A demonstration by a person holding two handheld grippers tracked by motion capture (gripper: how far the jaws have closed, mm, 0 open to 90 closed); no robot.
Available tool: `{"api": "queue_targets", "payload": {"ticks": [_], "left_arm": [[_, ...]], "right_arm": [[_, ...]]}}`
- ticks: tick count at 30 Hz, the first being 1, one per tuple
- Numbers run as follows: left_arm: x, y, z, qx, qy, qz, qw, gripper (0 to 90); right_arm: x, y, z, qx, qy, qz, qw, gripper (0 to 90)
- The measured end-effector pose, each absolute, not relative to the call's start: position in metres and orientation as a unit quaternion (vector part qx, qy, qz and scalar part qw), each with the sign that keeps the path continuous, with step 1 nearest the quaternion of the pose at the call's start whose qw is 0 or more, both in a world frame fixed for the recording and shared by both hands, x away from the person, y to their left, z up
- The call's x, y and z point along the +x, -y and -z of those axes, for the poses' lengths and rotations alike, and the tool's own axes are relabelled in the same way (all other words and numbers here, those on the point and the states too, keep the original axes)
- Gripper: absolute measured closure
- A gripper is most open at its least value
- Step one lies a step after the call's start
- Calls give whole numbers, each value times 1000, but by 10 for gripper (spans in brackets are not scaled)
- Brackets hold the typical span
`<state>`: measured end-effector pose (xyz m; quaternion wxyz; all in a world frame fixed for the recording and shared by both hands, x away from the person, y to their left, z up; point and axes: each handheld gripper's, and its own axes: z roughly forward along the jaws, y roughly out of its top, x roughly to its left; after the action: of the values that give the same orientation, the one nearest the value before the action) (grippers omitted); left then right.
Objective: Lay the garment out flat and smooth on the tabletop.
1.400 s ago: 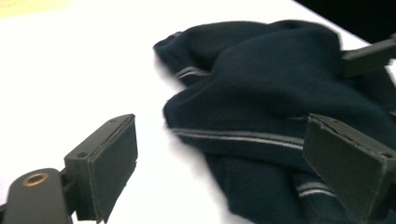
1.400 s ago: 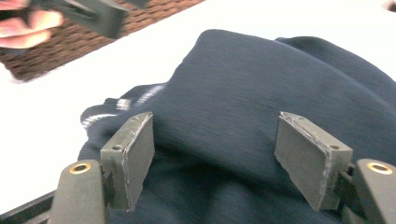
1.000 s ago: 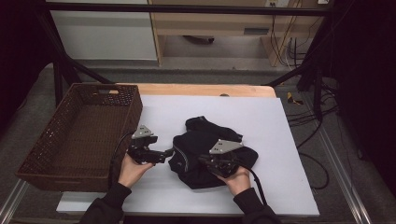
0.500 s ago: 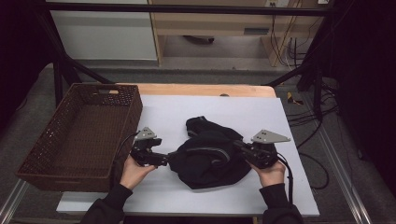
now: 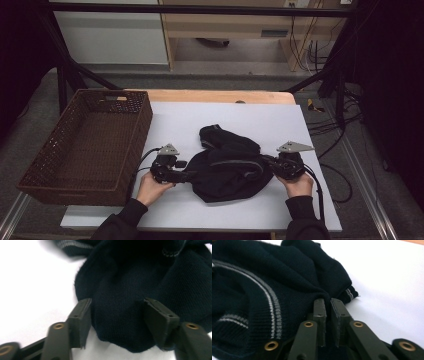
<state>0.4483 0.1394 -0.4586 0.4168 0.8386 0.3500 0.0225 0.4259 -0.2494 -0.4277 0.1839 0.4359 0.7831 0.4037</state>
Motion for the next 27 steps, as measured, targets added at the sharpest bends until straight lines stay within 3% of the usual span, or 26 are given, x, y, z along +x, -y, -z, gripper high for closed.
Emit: {"api": "queue_targets", "payload": {"ticks": [4, 9, 14, 16, 21, 23, 27], "left_arm": [[451, -140, 464, 839, -354, -7, 413, 519], [452, -139, 466, 838, -358, 11, 412, 644], [451, -138, 462, 845, -354, 9, 402, 744], [450, -137, 460, 846, -352, 4, 400, 766], [446, -136, 450, 855, -330, -14, 399, 797], [444, -136, 445, 853, -327, -17, 407, 803], [438, -138, 431, 849, -316, -28, 423, 808]], "right_arm": [[419, 247, 416, 434, -761, -440, 197, 702], [412, 228, 402, 406, -748, -486, 200, 404], [412, 191, 413, 364, -784, -457, 208, 276], [414, 180, 421, 356, -800, -432, 215, 316], [415, 186, 421, 368, -809, -415, 194, 770], [415, 197, 413, 380, -798, -430, 181, 799], [412, 219, 402, 398, -779, -440, 203, 812]]}}
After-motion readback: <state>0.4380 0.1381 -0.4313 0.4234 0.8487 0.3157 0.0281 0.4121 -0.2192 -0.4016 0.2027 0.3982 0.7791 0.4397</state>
